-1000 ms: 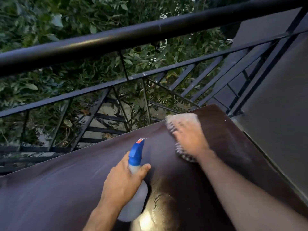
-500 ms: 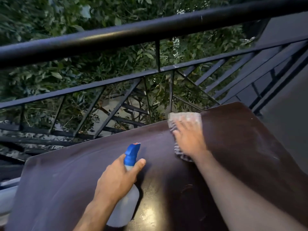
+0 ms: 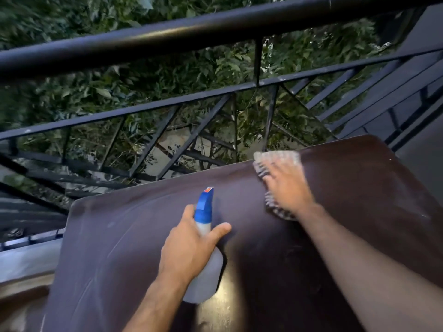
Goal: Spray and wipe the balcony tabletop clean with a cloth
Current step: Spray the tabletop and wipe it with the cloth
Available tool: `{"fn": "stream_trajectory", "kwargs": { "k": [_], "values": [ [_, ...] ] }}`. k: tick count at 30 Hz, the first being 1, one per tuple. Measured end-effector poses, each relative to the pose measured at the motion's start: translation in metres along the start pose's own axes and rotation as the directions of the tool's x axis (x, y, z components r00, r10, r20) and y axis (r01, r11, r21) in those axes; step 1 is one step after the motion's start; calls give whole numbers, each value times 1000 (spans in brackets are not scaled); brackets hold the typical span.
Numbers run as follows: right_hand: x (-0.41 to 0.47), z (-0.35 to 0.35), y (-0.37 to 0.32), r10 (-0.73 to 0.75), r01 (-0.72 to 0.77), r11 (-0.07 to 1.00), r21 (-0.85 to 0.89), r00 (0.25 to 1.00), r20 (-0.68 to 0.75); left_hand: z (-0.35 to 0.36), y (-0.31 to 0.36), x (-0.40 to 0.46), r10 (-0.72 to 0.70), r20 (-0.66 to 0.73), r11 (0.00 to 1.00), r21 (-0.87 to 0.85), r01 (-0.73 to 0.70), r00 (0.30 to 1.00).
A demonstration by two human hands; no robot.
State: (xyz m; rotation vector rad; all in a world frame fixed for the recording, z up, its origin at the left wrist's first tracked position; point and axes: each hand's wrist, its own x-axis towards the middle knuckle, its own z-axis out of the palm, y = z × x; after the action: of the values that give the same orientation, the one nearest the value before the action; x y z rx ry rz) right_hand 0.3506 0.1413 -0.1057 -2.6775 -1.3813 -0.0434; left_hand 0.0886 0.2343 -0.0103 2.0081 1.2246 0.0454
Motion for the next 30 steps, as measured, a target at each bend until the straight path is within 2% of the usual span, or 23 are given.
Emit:
{"fn": "stream_trajectory", "kwargs": {
  "k": [2,3,10,12,14,17,20,23,25,26,27,28,30],
  "values": [
    [-4,-3,17,189,-191,978,87,981,34,-2,-6,2,-6,41,999,-37,7,999],
    [-6,-2,17,237,-243,963,119,969,65,-3,-10,3,-11,46,999,-50,13,999],
    [-7,2,-1,322,-331,934,137,943,86,-23,-50,-11,-79,104,997,14,78,991],
    [-8,3,-22,295,-302,945,128,953,74,-33,-68,-19,-93,102,996,1,93,990],
    [-10,4,-62,177,-188,974,123,980,95,-42,-84,-23,-110,69,994,-11,111,992],
    [-25,9,-145,-172,161,983,92,977,128,-58,-104,-22,-130,31,991,-39,131,991],
    [-59,19,-219,-495,483,863,149,867,60,-72,-118,-19,-124,-6,991,-43,123,992],
    [-76,18,-241,-656,632,738,237,754,35,-84,-129,-18,-115,-36,993,-27,114,993],
    [-59,18,-226,-689,675,714,187,724,20,-89,-137,-20,-127,-43,992,-25,126,991],
    [-44,18,-215,-673,666,736,121,740,17,-92,-143,-21,-134,-52,991,-25,133,990],
    [-26,20,-203,-615,614,788,55,788,15,-95,-147,-23,-146,-61,989,-30,144,987],
    [-8,22,-190,-511,511,859,6,859,25,-97,-153,-25,-162,-69,986,-38,160,984],
    [20,22,-166,-236,234,971,42,970,57,-102,-162,-28,-189,-77,981,-63,184,979]
  ]
}}
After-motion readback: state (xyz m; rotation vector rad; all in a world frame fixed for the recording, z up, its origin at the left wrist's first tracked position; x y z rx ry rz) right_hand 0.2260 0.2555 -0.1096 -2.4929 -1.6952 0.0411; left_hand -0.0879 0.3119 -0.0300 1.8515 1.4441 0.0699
